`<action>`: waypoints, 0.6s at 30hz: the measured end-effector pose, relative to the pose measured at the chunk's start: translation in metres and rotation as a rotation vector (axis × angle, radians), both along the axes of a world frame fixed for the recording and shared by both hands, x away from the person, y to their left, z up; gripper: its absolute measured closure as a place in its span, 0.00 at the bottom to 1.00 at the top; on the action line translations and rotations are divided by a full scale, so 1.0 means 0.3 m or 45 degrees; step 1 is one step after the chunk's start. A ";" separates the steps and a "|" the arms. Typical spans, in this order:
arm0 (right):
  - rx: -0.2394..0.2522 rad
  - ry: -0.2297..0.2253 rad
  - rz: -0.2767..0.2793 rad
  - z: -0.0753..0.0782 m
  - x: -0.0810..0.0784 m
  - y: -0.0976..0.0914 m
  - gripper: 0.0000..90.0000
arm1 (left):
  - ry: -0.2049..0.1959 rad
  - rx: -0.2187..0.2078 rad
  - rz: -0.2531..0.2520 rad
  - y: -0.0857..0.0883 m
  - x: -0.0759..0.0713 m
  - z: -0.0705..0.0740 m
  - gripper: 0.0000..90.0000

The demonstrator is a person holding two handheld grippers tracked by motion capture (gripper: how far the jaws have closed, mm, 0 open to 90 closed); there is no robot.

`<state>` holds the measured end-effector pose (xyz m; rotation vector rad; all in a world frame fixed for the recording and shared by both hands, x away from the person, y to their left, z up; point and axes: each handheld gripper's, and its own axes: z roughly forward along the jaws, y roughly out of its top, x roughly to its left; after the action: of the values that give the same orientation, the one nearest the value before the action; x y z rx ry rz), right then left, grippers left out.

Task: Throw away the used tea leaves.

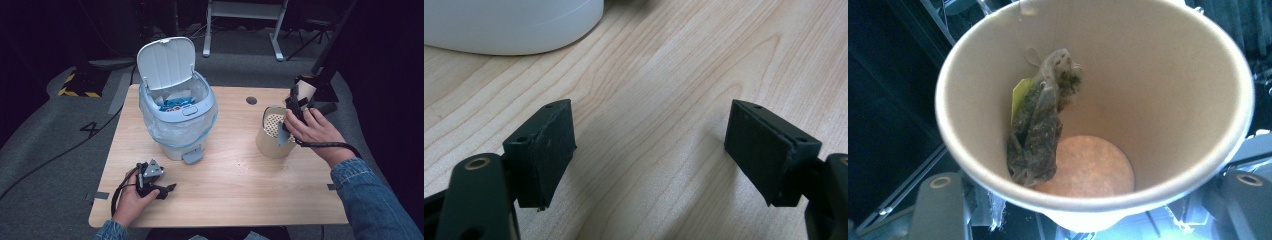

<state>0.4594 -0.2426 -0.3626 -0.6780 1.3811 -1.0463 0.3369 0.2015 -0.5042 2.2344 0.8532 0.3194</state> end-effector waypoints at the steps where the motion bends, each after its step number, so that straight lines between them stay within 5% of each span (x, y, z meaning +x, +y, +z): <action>1: 0.005 -0.014 0.000 0.004 -0.001 -0.001 0.35 | 0.000 0.000 0.000 0.000 0.000 0.000 0.23; 4: 0.069 -0.001 0.005 0.025 -0.001 -0.012 0.35 | 0.000 0.000 0.000 0.000 0.000 0.000 0.23; 6: 0.180 -0.045 -0.004 0.059 0.001 -0.034 0.35 | 0.000 0.000 0.000 0.000 0.000 0.000 0.23; 7: 0.181 -0.058 -0.015 0.065 0.004 -0.043 0.35 | 0.000 0.000 0.000 0.000 0.000 0.000 0.23; 11: 0.125 -0.028 -0.003 0.063 -0.002 -0.052 0.35 | 0.000 0.000 0.000 0.000 0.000 0.000 0.23; 13: 0.154 -0.073 0.001 0.073 -0.009 -0.050 0.35 | 0.001 -0.001 0.001 0.000 0.000 0.000 0.23; 14: 0.112 -0.071 -0.005 0.053 -0.010 -0.046 0.35 | 0.001 0.000 0.000 0.000 0.000 0.000 0.23; 16: -0.019 0.049 0.018 -0.012 -0.019 -0.031 0.35 | 0.000 0.001 0.003 -0.001 0.000 0.000 0.23; 17: -0.042 0.082 0.056 -0.024 -0.024 -0.025 0.35 | -0.001 0.000 0.002 -0.001 0.000 0.000 0.23; 18: 0.003 0.042 0.055 -0.012 -0.031 -0.020 0.35 | 0.000 -0.001 0.002 -0.001 0.000 0.000 0.23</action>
<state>0.4502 -0.2485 -0.3662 -0.7230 1.3902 -1.0033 0.3369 0.2013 -0.5042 2.2333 0.8552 0.3197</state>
